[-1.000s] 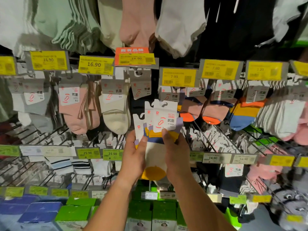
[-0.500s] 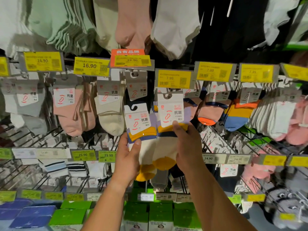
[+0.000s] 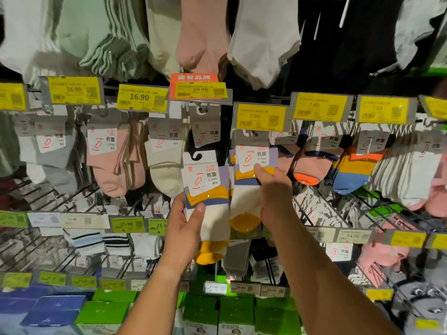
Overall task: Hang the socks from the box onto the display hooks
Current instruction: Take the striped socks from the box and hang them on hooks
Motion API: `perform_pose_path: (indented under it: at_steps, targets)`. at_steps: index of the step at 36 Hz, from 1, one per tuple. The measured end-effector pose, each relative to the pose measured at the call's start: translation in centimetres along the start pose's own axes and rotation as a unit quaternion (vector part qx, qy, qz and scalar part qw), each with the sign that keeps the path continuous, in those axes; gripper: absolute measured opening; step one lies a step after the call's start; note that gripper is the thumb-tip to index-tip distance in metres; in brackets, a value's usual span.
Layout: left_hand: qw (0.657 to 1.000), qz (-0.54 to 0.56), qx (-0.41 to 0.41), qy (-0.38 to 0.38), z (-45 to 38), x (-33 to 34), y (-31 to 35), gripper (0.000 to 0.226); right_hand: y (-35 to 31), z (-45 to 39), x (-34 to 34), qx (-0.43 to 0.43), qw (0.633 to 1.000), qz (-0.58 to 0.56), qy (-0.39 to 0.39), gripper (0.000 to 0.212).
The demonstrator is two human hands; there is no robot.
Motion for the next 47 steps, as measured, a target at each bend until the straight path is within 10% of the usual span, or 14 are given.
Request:
perform_pose_path:
  at_steps: [4,13,20,22,26,34,47]
  targets:
    - [1.000,0.012,-0.009,0.005,0.0,-0.3,0.0,0.039,-0.2,-2.5,1.7,0.051,0.999,-0.007,0.010,0.063]
    - [1.000,0.007,-0.018,-0.002,0.0,-0.6,0.2,0.039,0.7,-5.1,2.1,0.074,0.996,0.058,0.009,0.040]
    - [1.000,-0.006,-0.001,-0.004,-0.1,0.2,0.6,0.029,1.2,-0.4,0.5,-0.104,0.978,0.146,0.106,0.034]
    - [1.000,-0.002,0.001,-0.005,-0.2,0.5,0.8,0.032,2.8,2.3,0.3,-0.156,0.970,0.168,0.081,0.016]
    - [1.000,-0.007,-0.014,-0.025,-0.1,1.7,1.0,0.035,5.2,6.0,2.0,0.004,0.993,0.092,-0.075,0.025]
    - [1.000,-0.003,-0.013,0.005,-0.5,2.3,0.7,0.022,4.0,5.1,0.0,0.056,0.995,-0.079,-0.021,0.012]
    - [1.000,0.008,-0.001,0.025,-1.1,1.5,1.0,0.022,0.0,3.2,-1.4,-0.027,0.998,-0.021,-0.051,0.011]
Point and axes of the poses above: each hand's wrist, its own z-axis away from the middle knuckle, its own x-axis out of the palm, y = z × x, the point moved 2 cm from there along -z, towards the middle knuckle, and after that the axes turned 2 degrees about x, right-handed, at the moved point
